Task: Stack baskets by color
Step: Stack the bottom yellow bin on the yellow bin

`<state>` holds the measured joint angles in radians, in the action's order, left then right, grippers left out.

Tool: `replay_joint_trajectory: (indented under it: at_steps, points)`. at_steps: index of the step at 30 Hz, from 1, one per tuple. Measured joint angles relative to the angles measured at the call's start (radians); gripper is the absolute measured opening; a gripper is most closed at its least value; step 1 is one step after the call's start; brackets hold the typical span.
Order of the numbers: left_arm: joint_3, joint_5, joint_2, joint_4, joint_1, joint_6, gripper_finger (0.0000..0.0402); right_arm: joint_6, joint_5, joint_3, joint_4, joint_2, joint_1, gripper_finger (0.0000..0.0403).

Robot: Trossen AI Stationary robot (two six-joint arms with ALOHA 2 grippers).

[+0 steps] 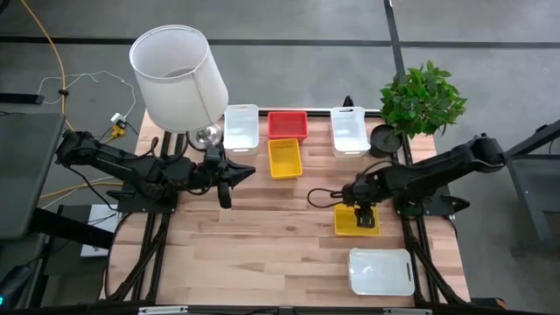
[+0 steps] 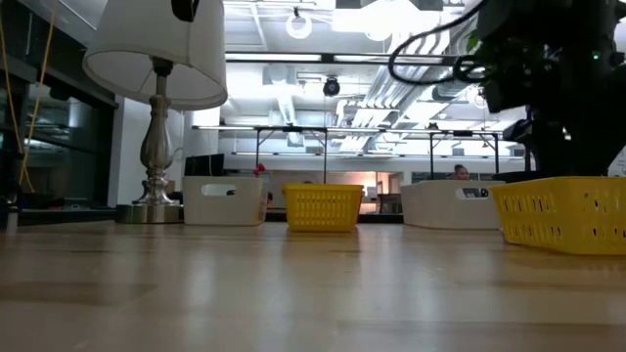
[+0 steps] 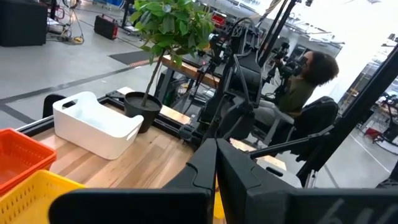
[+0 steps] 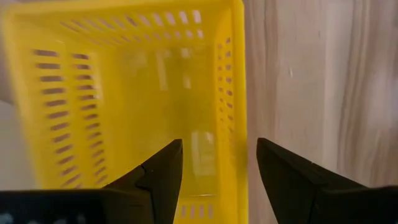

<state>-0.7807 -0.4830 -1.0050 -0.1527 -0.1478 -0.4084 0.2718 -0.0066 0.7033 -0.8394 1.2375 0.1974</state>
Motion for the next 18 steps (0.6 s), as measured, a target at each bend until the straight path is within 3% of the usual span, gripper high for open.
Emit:
replay_joint_trajectory:
  at_steps: [4,6,11,12,18]
  points:
    - [0.000,0.000,0.000,0.003,0.000,0.000,0.0000,0.000,0.007,0.000,0.007,0.054,0.000,0.0188]
    - [0.000,-0.001,0.000,0.003,0.000,0.000,0.0000,0.002,0.007,0.000,0.006,0.072,0.000,0.0168]
    - [0.000,-0.001,0.000,0.003,0.000,0.000,0.0000,0.036,0.004,0.028,-0.044,0.072,-0.004,0.0027]
    - [0.000,-0.001,0.000,0.002,0.000,0.000,0.0000,0.036,0.000,0.046,-0.066,0.063,-0.010,0.0016]
    - [-0.001,0.000,0.000,-0.001,0.000,0.000,0.0000,0.062,0.025,0.194,-0.070,-0.013,-0.099,0.0005]
